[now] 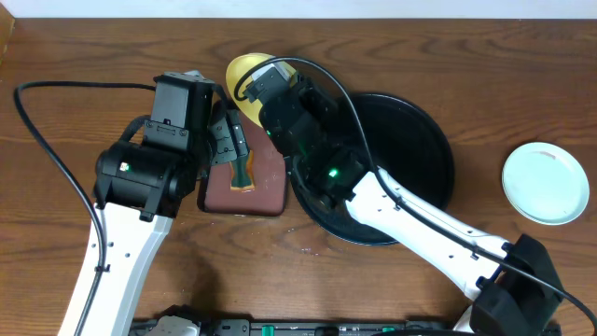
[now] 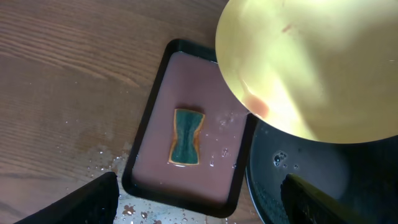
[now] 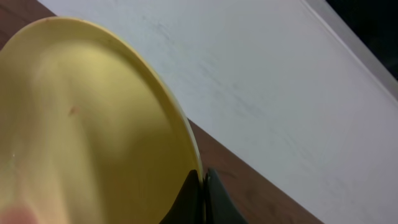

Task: Clean dirty plates on tray and stack at the side
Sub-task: 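Lift the yellow plate with the right gripper and tilt it over the tray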

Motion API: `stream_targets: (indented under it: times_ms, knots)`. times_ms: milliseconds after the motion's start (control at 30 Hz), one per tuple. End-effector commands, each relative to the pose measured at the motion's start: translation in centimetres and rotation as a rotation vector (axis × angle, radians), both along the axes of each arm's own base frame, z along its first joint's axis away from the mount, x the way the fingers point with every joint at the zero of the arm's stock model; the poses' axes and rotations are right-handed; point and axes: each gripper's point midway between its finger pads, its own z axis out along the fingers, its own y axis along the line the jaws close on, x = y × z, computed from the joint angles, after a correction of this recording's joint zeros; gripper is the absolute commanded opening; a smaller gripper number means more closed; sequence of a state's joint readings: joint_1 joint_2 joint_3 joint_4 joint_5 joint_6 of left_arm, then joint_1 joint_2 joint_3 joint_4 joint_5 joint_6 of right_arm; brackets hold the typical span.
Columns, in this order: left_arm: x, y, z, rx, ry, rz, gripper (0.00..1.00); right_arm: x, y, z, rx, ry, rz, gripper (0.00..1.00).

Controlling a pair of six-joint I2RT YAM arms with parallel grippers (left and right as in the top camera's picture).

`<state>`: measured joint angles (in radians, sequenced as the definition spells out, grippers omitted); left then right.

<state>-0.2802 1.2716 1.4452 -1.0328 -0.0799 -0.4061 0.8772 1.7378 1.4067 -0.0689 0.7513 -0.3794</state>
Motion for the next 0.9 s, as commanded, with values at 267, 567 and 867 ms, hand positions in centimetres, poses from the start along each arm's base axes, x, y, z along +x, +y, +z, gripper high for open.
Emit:
stream_targets:
  times_ms: [267,567,867]
  knots:
    - [0.08,0.11,0.38,0.002,-0.008,-0.004,0.84,-0.81,-0.06,2.09,-0.016,-0.044,-0.002,0.01]
    - [0.08,0.11,0.38,0.002,-0.008,-0.004,0.84,-0.76,0.00,2.29,-0.017,-0.052,0.000,0.01]
    - [0.08,0.11,0.38,0.002,-0.008,-0.004,0.84,-0.81,0.16,2.28,-0.036,-0.053,0.014,0.01]
